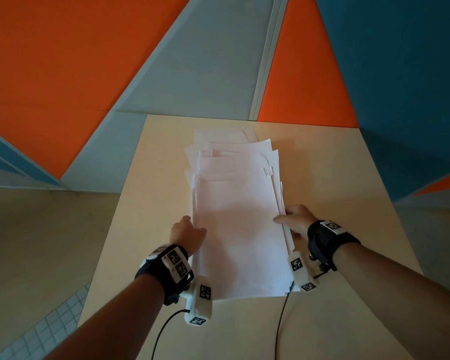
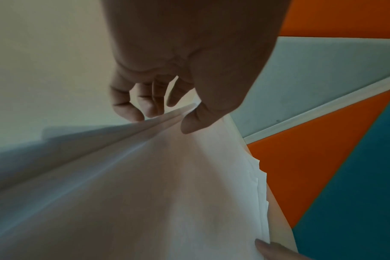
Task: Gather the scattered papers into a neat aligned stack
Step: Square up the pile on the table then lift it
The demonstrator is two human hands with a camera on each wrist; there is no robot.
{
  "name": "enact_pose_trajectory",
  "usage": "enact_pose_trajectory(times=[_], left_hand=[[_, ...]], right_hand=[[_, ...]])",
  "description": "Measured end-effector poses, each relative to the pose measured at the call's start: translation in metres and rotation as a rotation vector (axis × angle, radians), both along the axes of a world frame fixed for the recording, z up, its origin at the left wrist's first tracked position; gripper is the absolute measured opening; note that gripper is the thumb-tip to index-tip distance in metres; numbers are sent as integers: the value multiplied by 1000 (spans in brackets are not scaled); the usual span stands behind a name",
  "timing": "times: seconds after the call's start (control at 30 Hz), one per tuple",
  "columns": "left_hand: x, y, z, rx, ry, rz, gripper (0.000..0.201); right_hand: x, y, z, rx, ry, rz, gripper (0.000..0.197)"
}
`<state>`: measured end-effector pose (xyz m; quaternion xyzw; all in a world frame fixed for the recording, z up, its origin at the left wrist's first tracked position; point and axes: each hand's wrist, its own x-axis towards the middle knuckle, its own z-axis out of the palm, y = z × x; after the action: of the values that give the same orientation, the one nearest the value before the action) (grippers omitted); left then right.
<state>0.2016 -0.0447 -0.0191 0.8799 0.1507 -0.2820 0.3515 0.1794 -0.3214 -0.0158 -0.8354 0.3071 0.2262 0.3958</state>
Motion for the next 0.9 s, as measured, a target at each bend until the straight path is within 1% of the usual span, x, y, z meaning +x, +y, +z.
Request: enact_pose_trajectory(times=[0.03, 0.1, 0.2, 0.23, 0.33, 0.43, 0.5, 0.6, 0.73, 0.83, 0.9], left_hand=[[1, 0, 0, -27, 21, 31, 55], [2, 0, 1, -65, 35, 67, 45], [4, 2, 1, -76, 31, 40, 10], [3, 2, 2, -86, 34, 39, 8], [3, 3, 3, -111, 37, 34, 17], [1, 8, 4, -139, 40, 17, 17], [0, 10, 2, -160, 31, 29, 20], [-2, 13, -2, -190, 8, 72, 19], [0, 14, -6, -244, 3, 127, 24], [3, 11, -5, -222, -38, 115, 24], [4, 10, -4, -183, -54, 59, 25]], right_hand=[[1, -1, 0, -19, 0, 7, 23], [1, -4, 1, -68, 1, 11, 30], [-2, -8, 1, -129, -10, 33, 27], [-4, -10, 0, -134, -19, 57, 25], [-11, -11, -2, -148, -12, 128, 21], [-20, -10, -1, -148, 29, 157, 37], [-26, -9, 0, -99, 67, 139, 35], [-37, -8, 3, -24, 85, 138, 30], [-48, -10, 0, 14, 101, 163, 25], [-55, -10, 1, 28, 95, 151, 25], [-57, -9, 4, 7, 115, 150, 27]])
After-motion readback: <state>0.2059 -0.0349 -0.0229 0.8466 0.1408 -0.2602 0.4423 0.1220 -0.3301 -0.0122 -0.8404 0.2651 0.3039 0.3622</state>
